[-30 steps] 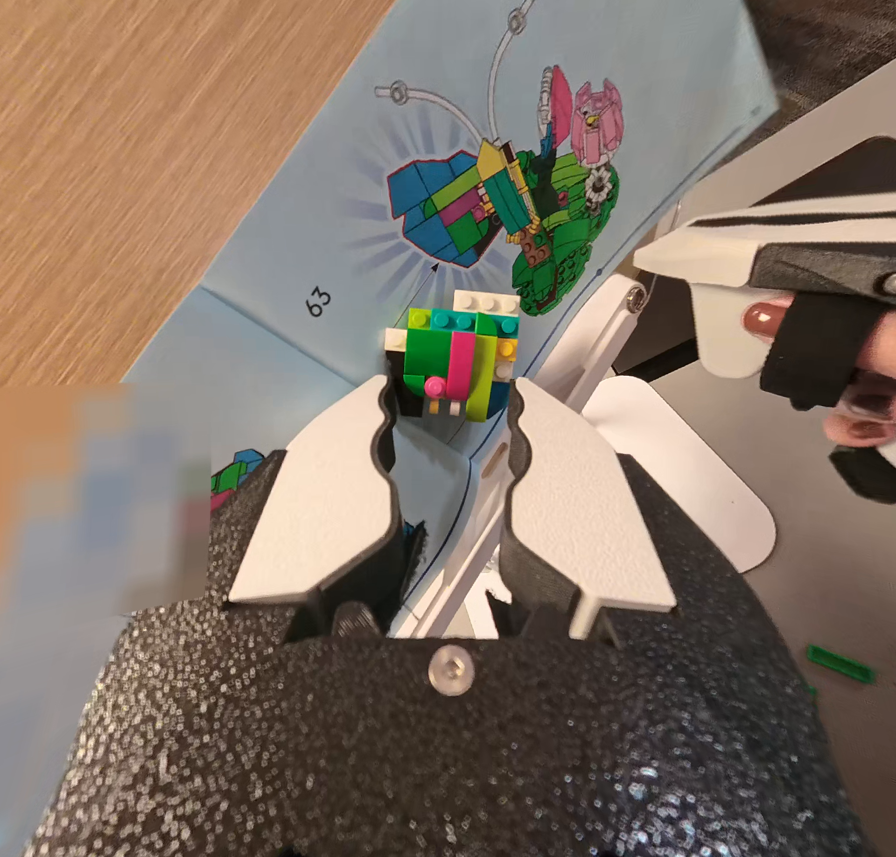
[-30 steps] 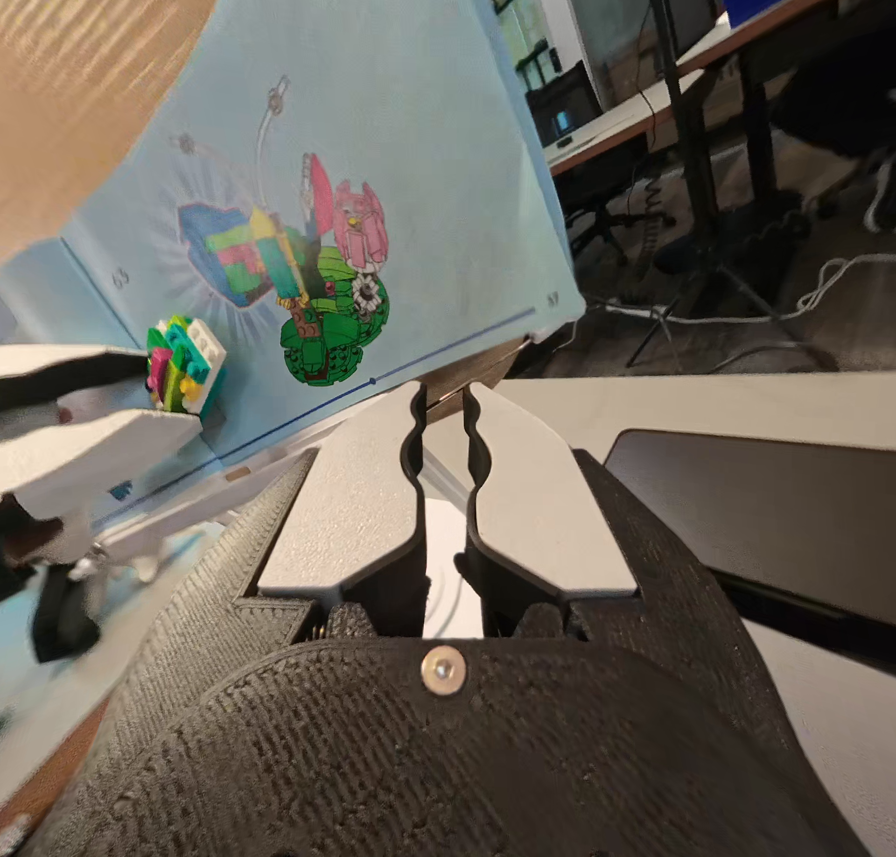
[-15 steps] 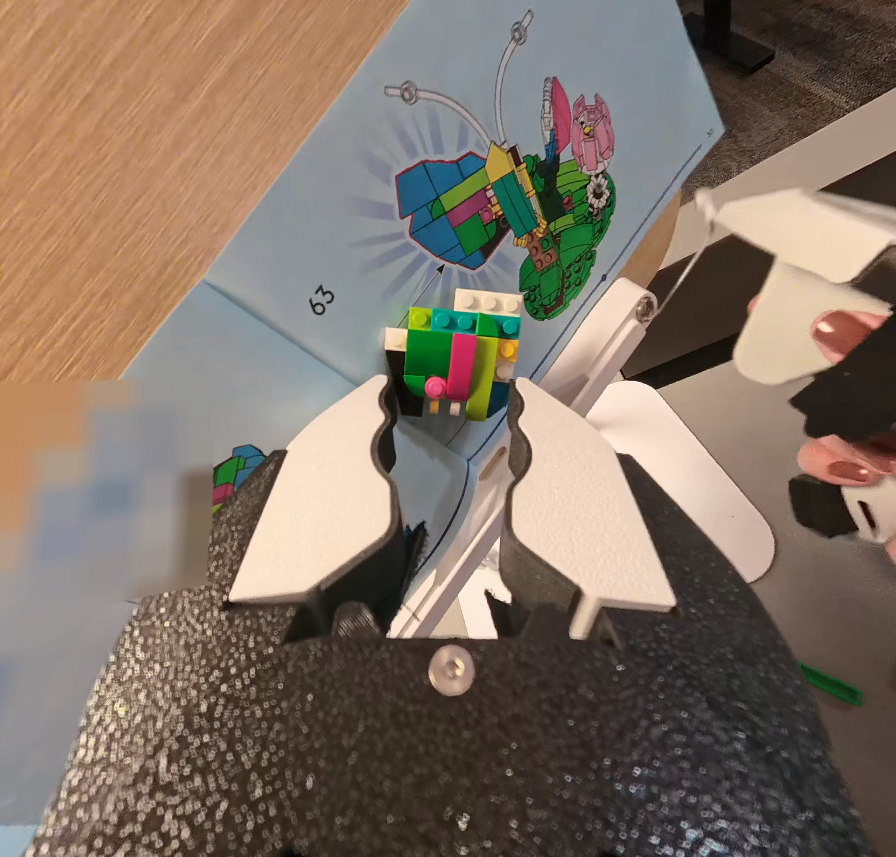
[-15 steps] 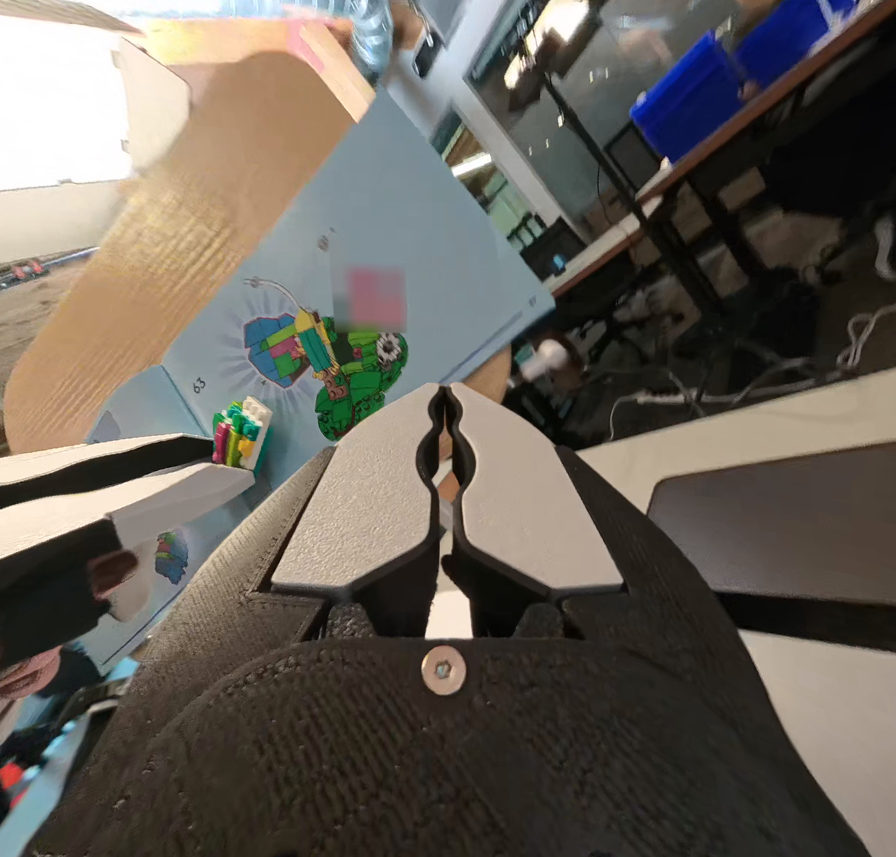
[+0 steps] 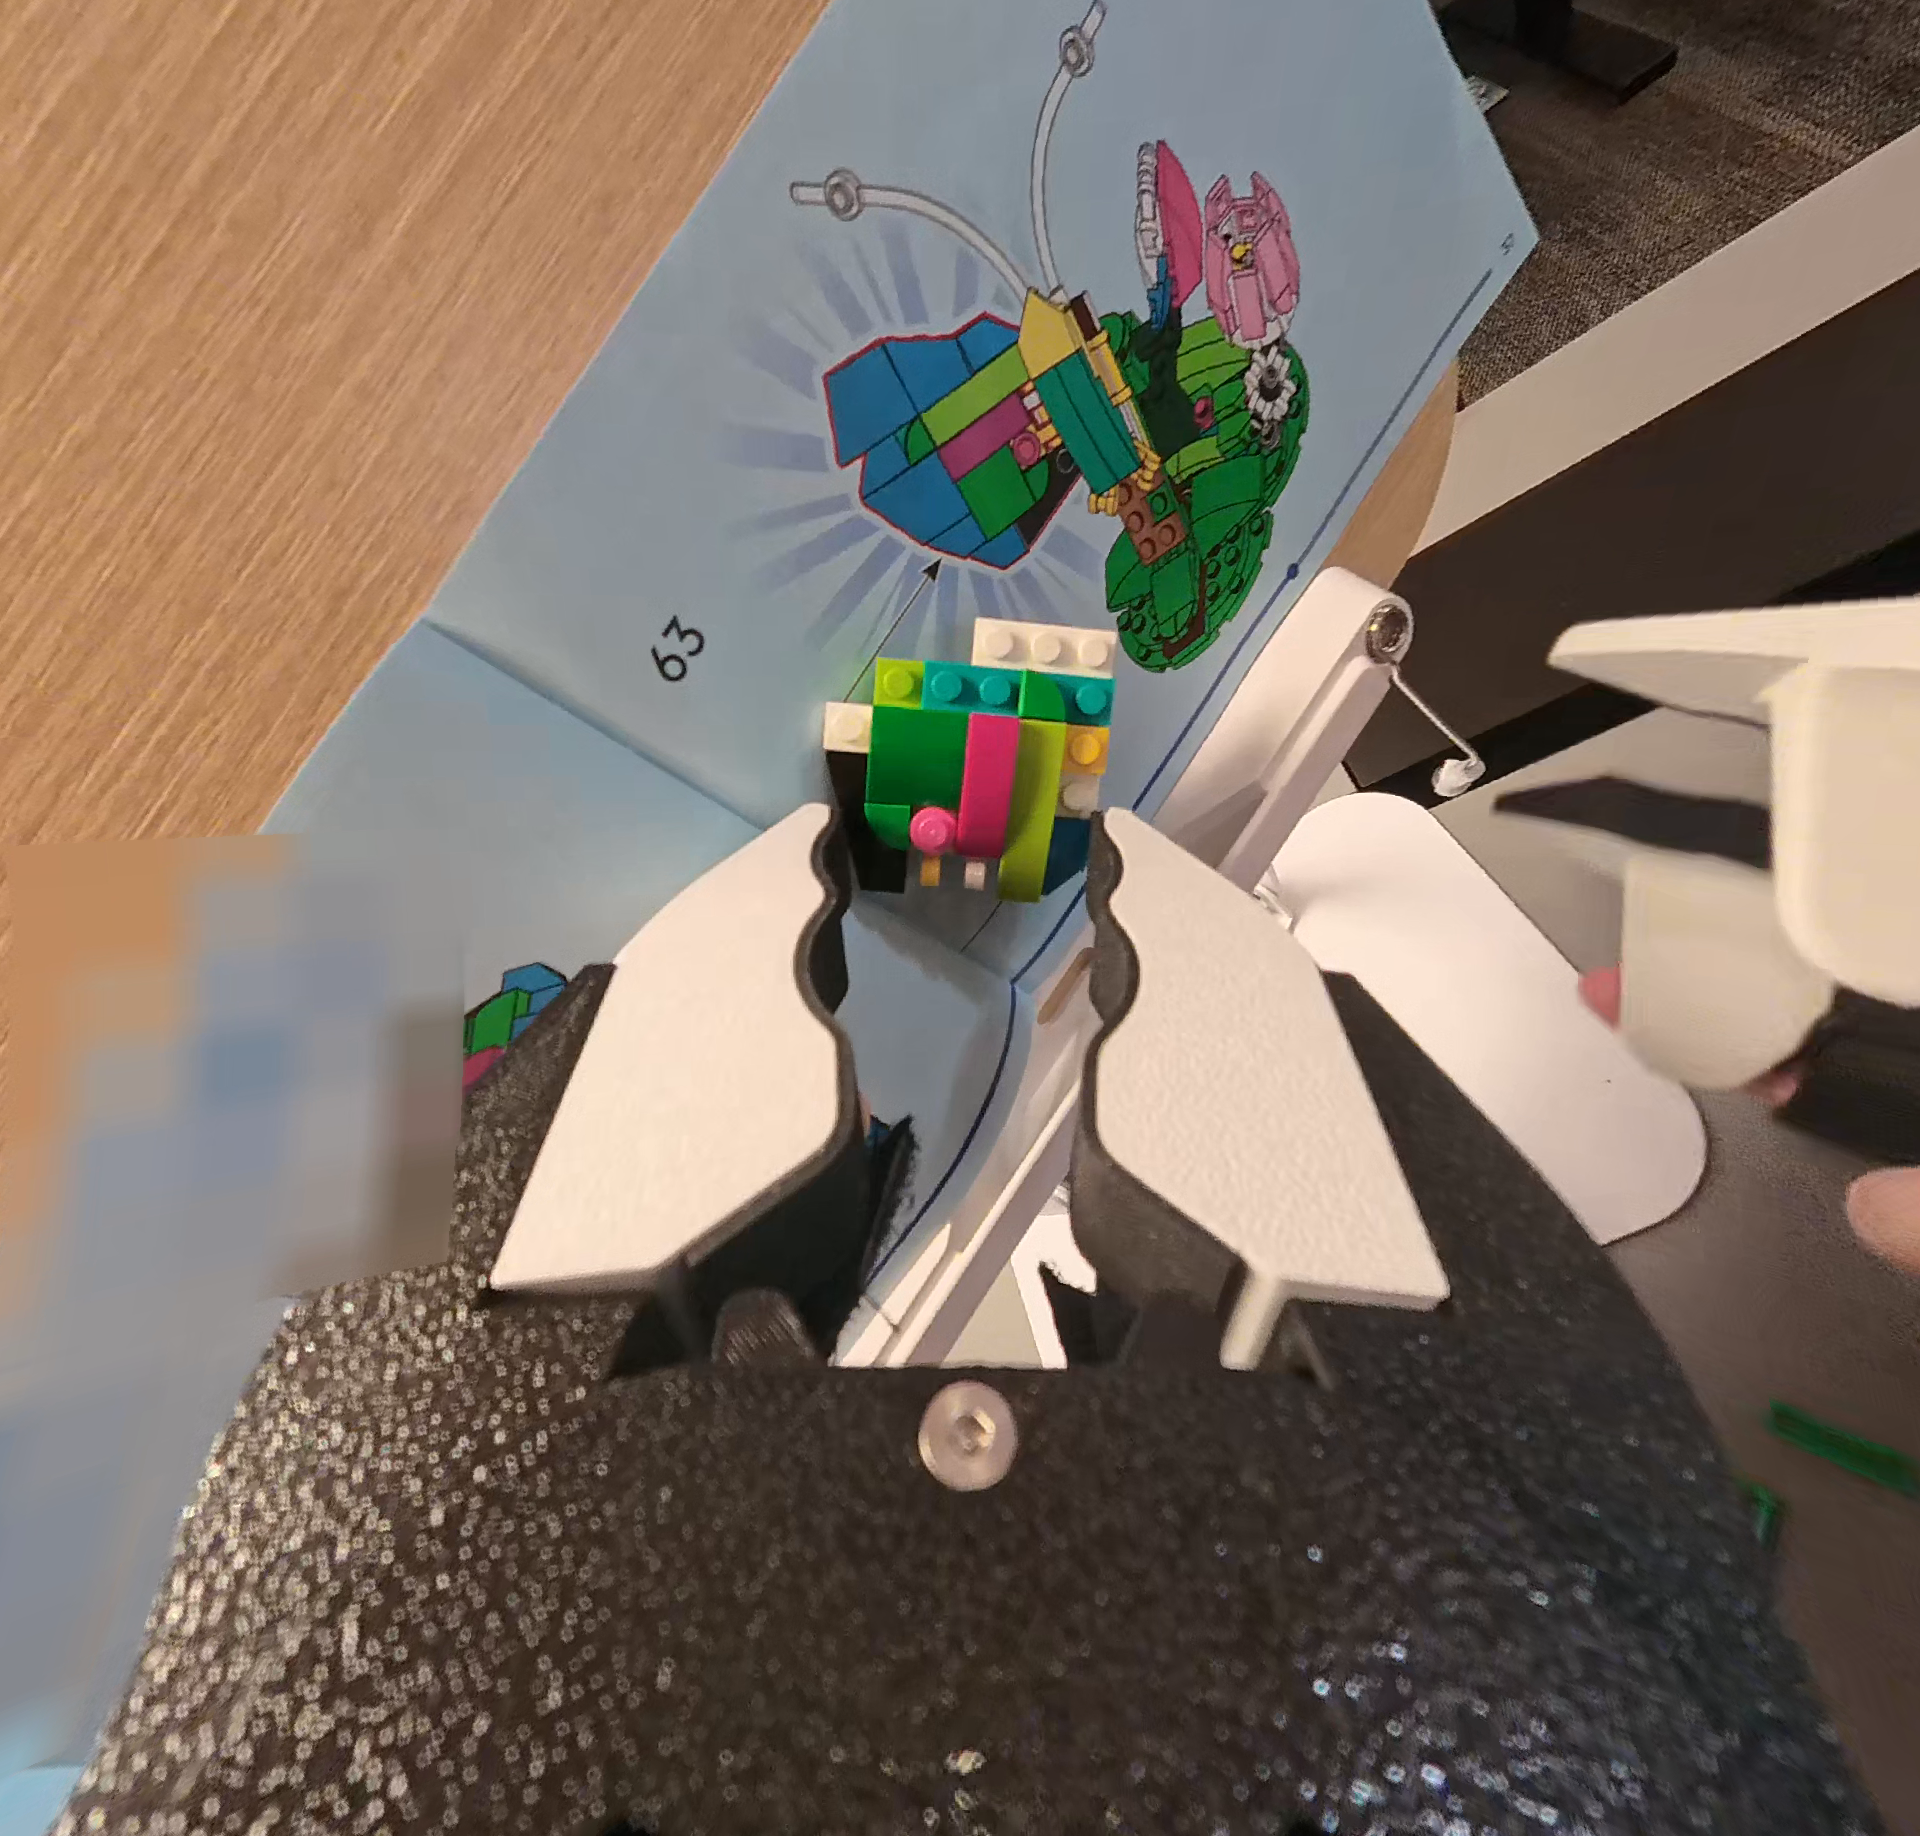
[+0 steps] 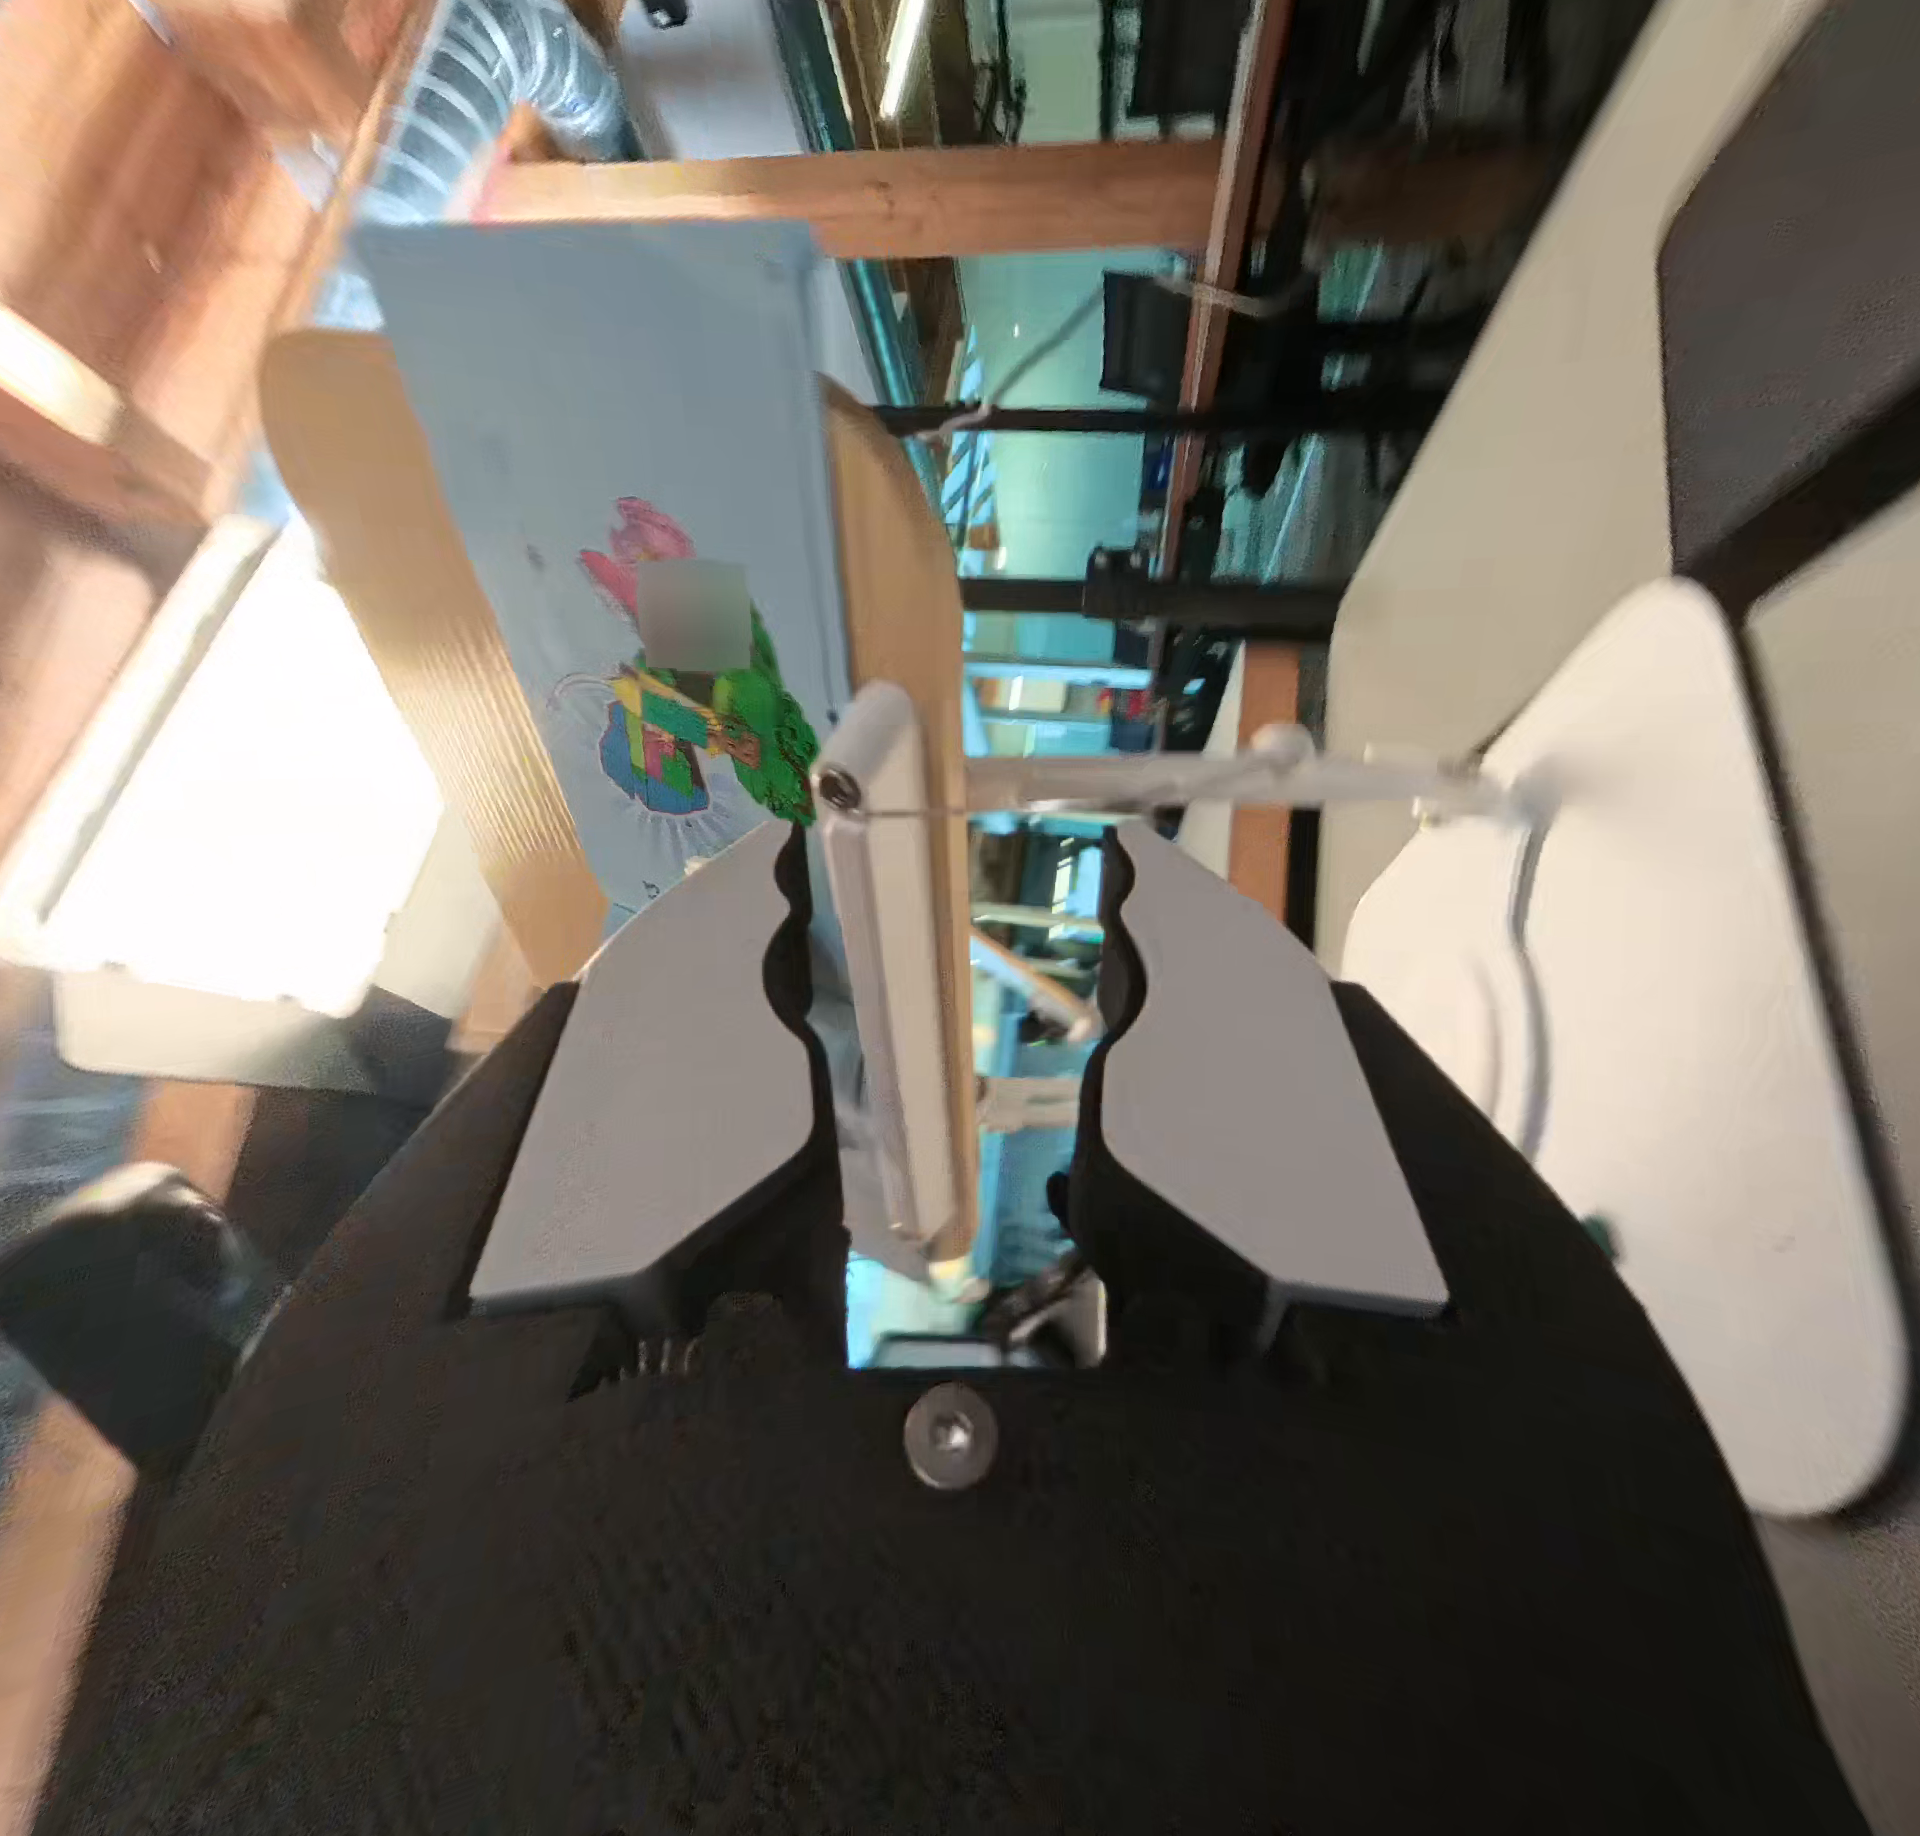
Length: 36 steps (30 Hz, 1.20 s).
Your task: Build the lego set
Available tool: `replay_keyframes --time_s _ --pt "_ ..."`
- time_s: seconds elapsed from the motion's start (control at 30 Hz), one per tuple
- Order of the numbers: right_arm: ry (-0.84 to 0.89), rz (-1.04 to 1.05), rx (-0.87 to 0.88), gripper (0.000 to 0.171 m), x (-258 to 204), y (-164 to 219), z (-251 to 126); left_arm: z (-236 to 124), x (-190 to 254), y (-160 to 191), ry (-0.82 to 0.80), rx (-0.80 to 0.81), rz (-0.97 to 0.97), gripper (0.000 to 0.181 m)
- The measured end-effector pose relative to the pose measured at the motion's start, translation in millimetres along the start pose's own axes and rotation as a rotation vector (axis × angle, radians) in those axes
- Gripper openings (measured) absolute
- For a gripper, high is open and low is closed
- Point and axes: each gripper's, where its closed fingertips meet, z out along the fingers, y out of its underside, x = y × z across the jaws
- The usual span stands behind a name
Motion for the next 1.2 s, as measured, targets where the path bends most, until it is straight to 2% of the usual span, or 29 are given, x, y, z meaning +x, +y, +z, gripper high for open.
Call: replay_keyframes --time_s 0.03,0.13,0.23,0.3,0.37,0.4,0.43,0.5,0.63,0.83,1.0,1.1,1.2 --pt "-0.018 0.094 -0.009 0.055 3.7 4.7 1.6 0.1 0.0 0.0 0.0 -0.001 0.001 0.044" --pt "-0.048 0.261 -0.011 0.068 13.3 10.5 12.4 0.1 0.2 0.1 -0.003 -0.003 0.005 0.044" --pt "-0.076 0.356 0.052 0.068 21.0 3.1 20.8 0.3 0.7 0.2 -0.006 -0.008 0.005 0.044" --pt "-0.111 0.362 0.112 0.053 21.3 -6.4 22.0 0.4 0.9 0.4 -0.007 -0.012 0.007 0.044" --pt "-0.155 0.335 0.153 0.018 18.4 -14.6 21.6 0.6 1.7 1.0 -0.005 -0.017 0.004 0.044" --pt "-0.179 0.314 0.168 0.008 16.1 -18.2 21.2 0.7 2.0 1.4 -0.005 -0.02 0.001 0.044" --pt "-0.199 0.283 0.188 0.006 12.9 -22.8 20.1 0.8 2.3 1.5 -0.006 -0.021 -0.001 0.044" --pt "-0.226 0.177 0.227 0.003 2.8 -32.6 17.3 1.1 2.6 1.9 -0.012 -0.028 -0.001 0.044" --pt "-0.219 -0.185 0.267 0.0 -23.7 -44.4 16.4 1.4 2.9 2.1 -0.029 -0.039 0.009 0.044" --pt "-0.241 -0.774 0.224 0.0 -68.0 -25.5 22.1 2.1 4.8 3.6 -0.027 -0.048 0.011 0.044" --pt "-0.153 -0.805 0.177 0.002 -69.8 -26.9 24.3 0.3 8.3 4.0 0.001 -0.012 -0.027 0.044" --pt "-0.141 -0.891 0.225 0.017 -85.0 -34.5 7.5 -14.9 14.8 7.0 0.029 0.04 -0.088 0.044" --pt "-0.137 -1.058 0.204 0.029 -104.8 -34.1 -13.6 -49.0 26.4 15.4 0.056 0.133 -0.137 0.044"
